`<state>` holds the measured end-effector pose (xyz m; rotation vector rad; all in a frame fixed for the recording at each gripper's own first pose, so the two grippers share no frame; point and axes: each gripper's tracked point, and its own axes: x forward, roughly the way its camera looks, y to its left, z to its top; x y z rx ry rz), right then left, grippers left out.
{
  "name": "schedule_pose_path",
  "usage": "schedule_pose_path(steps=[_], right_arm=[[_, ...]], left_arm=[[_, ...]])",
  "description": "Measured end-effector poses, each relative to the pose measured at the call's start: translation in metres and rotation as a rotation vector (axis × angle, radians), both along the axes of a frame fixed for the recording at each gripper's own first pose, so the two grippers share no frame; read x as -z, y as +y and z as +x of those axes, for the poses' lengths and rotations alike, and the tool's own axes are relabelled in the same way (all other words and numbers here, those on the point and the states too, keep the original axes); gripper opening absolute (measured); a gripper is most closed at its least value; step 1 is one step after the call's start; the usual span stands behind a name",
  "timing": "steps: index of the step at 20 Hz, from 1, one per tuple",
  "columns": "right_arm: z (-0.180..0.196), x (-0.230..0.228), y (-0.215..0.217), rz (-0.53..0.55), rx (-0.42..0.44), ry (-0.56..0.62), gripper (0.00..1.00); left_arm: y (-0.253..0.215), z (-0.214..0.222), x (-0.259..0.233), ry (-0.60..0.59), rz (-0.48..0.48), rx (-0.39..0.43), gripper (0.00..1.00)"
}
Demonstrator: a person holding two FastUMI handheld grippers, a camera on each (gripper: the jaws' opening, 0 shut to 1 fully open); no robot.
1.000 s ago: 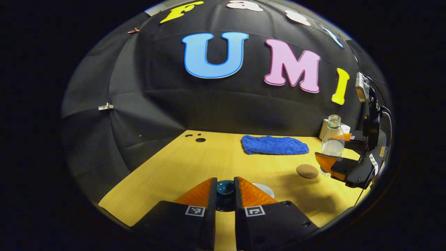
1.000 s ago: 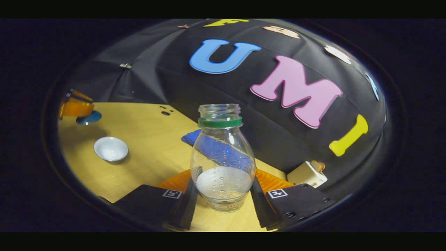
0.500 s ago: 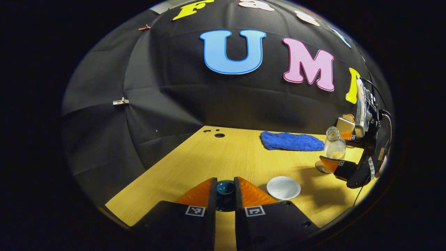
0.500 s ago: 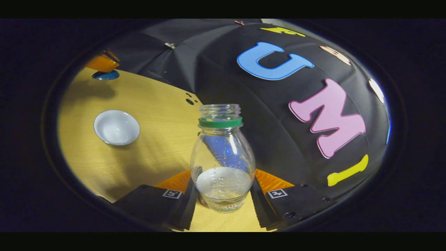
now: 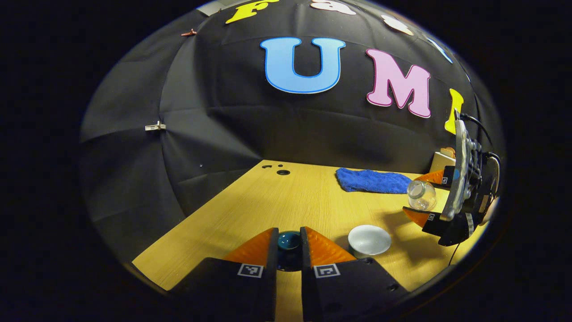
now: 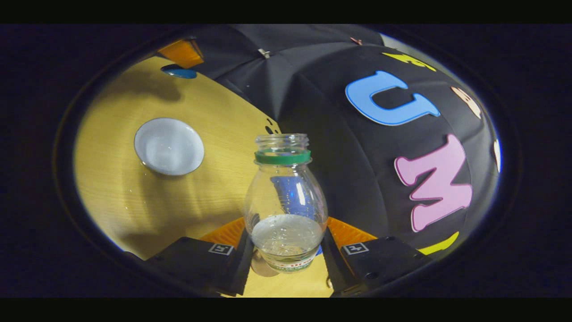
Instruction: Open the teacup lid with one hand, grasp the water bottle and pour water into the teacup with the other hand; after pouring, place the water bottle on the coaster and then close the teacup lid.
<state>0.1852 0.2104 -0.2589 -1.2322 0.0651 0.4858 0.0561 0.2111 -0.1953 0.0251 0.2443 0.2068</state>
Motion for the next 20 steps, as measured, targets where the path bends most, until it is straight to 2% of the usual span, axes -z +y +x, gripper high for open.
schedule_pose_path(steps=[5, 6, 7, 8, 11, 18, 19, 20], right_arm=[[-0.008, 0.008, 0.013, -0.092, -0.089, -0.009, 0.73], [-0.009, 0.009, 0.015, -0.106, -0.101, -0.013, 0.70], [-0.009, 0.008, 0.015, -0.121, -0.109, -0.018, 0.70], [-0.009, 0.008, 0.015, -0.139, -0.117, -0.028, 0.73], [-0.005, 0.008, 0.020, -0.206, -0.159, -0.069, 0.73], [-0.007, 0.010, 0.028, -0.285, -0.235, -0.067, 0.73], [-0.007, 0.009, 0.029, -0.300, -0.249, -0.069, 0.73], [-0.008, 0.007, 0.030, -0.316, -0.261, -0.075, 0.73]], left_arm=[[0.003, -0.004, 0.007, 0.009, -0.012, -0.011, 0.27], [0.003, -0.004, 0.008, 0.010, -0.013, -0.011, 0.23], [0.003, -0.004, 0.008, 0.011, -0.012, -0.011, 0.27], [0.004, -0.006, 0.009, 0.011, -0.008, -0.012, 0.27], [0.006, -0.006, 0.009, 0.015, -0.003, -0.016, 0.27], [0.007, -0.011, 0.013, 0.016, -0.005, -0.024, 0.27], [0.008, -0.012, 0.013, 0.018, -0.007, -0.026, 0.30], [0.009, -0.013, 0.014, 0.018, -0.008, -0.028, 0.27]])
